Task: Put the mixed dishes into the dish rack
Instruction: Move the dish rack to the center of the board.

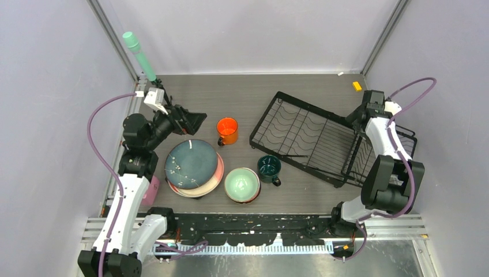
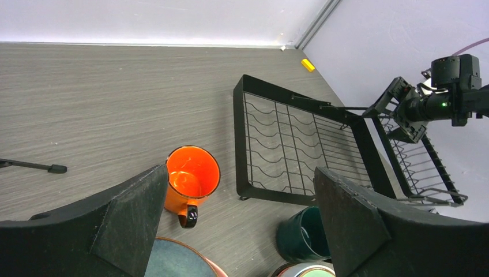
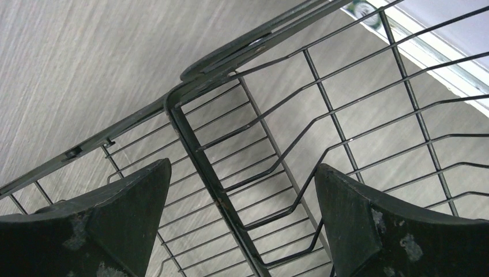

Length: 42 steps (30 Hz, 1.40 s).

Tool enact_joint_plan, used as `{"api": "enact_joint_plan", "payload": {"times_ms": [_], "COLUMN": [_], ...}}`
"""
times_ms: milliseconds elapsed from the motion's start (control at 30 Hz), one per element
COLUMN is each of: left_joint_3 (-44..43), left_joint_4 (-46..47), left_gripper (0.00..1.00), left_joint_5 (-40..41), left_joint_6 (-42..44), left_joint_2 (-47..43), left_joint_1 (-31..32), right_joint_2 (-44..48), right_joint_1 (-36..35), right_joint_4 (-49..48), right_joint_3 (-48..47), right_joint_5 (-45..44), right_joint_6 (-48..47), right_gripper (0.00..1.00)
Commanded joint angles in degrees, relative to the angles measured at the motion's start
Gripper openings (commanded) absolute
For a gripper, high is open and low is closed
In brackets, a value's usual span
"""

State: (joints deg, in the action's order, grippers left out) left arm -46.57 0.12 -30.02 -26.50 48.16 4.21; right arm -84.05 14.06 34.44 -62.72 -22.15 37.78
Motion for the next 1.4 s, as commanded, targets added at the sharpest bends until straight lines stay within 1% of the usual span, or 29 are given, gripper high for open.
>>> {"api": "enact_joint_plan", "payload": {"times_ms": [0, 33, 67, 133, 167, 200, 233, 300, 333, 400, 433, 467, 500, 567, 667, 800, 900, 967, 1033, 1067, 1100, 1133, 1167, 1200, 1267, 1367], "left_joint_3": [0.60, 0.60, 0.60, 0.52, 0.51, 0.58, 0.74, 0.86, 0.80, 0.34, 0.07, -0.09, -0.18, -0.19, -0.35, -0.89, -0.82, -1.12, -2.45, -2.93, -3.34, -3.73, -4.09, -4.57, -5.73, -7.47], "left_joint_4": [1.28, 1.08, 1.00, 0.87, 0.81, 0.95, 1.00, 1.13, 1.04, 0.27, 0.08, 0.05, 0.05, 0.06, 0.04, 0.06, 0.06, 0.06, -1.41, -1.74, -1.76, -1.72, -1.43, -0.69, 0.69, 0.95], "left_gripper": [1.00, 1.00, 1.00, 1.00, 1.00, 1.00, 1.00, 1.00, 1.00, 0.98, 0.98, 0.98, 0.98, 0.98, 0.98, 0.98, 0.98, 0.98, 0.98, 0.98, 0.98, 0.98, 0.98, 0.98, 0.98, 0.98], "left_joint_5": [-0.22, -0.21, -0.15, -0.10, 0.02, 0.01, 0.05, -0.03, -0.15, -0.42, -0.46, -0.52, -0.53, -0.71, -0.78, -1.50, -2.28, -4.12, -5.76, -6.15, -5.89, -5.11, -3.83, -1.93, 2.59, 9.04], "left_joint_6": [0.82, 0.98, 1.12, 1.27, 1.40, 1.45, 1.41, 1.37, 1.37, 1.68, 1.92, 2.04, 2.06, 1.98, 1.82, 1.70, 1.06, 0.86, 0.63, 0.33, -0.17, -0.80, -1.58, -2.44, -3.94, -4.17], "left_joint_2": [0.13, 0.13, 0.04, -0.06, -0.15, -0.18, -0.31, -0.35, -0.33, -0.30, -0.31, -0.37, -0.44, -0.55, -0.32, 0.52, 1.14, 2.11, 3.76, 4.61, 5.46, 6.24, 7.21, 8.21, 10.73, 13.17], "left_joint_1": [-0.17, -0.20, -0.23, -0.22, -0.18, -0.22, -0.19, -0.22, -0.23, -0.17, -0.21, -0.25, -0.21, -0.23, -0.18, -0.22, -0.19, -0.24, -0.20, -0.15, -0.15, 0.00, 0.24, 1.05, 4.09, 10.03], "right_joint_2": [-4.20, -4.68, -6.09, -9.19, -10.47, -13.03, -14.55, -20.44, -21.94, -26.54, -29.29, -30.36, -32.00, -33.02, -32.59, -29.80, -26.64, -23.55, -19.30, -16.76, -15.62, -13.84, -13.19, -12.44, -12.62, -14.20], "right_joint_1": [-0.44, -0.51, -0.47, -0.51, -0.52, -0.59, -0.65, -0.64, -0.69, -0.69, -0.74, -0.80, -0.80, -0.84, -0.87, -0.92, -1.34, -2.42, -4.95, -6.12, -9.03, -10.53, -14.15, -15.82, -21.80, -26.67], "right_joint_4": [-16.20, -19.59, -20.99, -21.82, -21.50, -21.29, -20.71, -19.03, -18.12, -13.30, -9.82, -8.11, -5.20, -3.16, -1.28, 0.57, 3.07, 3.23, 1.80, 0.09, -0.82, -2.24, -2.91, -3.75, -4.43, -5.84], "right_joint_3": [-3.71, -4.07, -4.43, -7.46, -10.40, -11.94, -14.92, -19.79, -21.60, -30.79, -33.03, -37.40, -39.06, -42.43, -45.53, -48.18, -49.36, -47.48, -43.15, -39.56, -37.81, -34.77, -32.43, -31.52, -29.92, -28.24], "right_joint_5": [8.59, 11.12, 12.55, 18.73, 20.09, 24.03, 25.64, 29.98, 32.52, 35.27, 35.74, 36.10, 36.24, 37.00, 37.23, 36.16, 35.05, 36.83, 38.18, 38.30, 38.58, 38.76, 38.85, 38.89, 38.15, 37.13], "right_joint_6": [-5.20, -7.13, -8.04, -11.41, -12.25, -13.73, -14.24, -15.31, -15.84, -17.63, -18.21, -19.33, -19.94, -21.49, -22.54, -22.13, -20.84, -19.61, -18.62, -18.23, -17.86, -17.89, -17.67, -17.44, -16.31, -12.32], "right_gripper": [1.00, 1.00, 1.00, 1.00, 1.00, 1.00, 1.00, 1.00, 1.00, 1.00, 1.00, 1.00, 1.00, 1.00, 1.00, 1.00, 1.00, 0.99, 0.98, 0.98, 0.98, 0.98, 0.98, 0.98, 0.98, 0.98]}}
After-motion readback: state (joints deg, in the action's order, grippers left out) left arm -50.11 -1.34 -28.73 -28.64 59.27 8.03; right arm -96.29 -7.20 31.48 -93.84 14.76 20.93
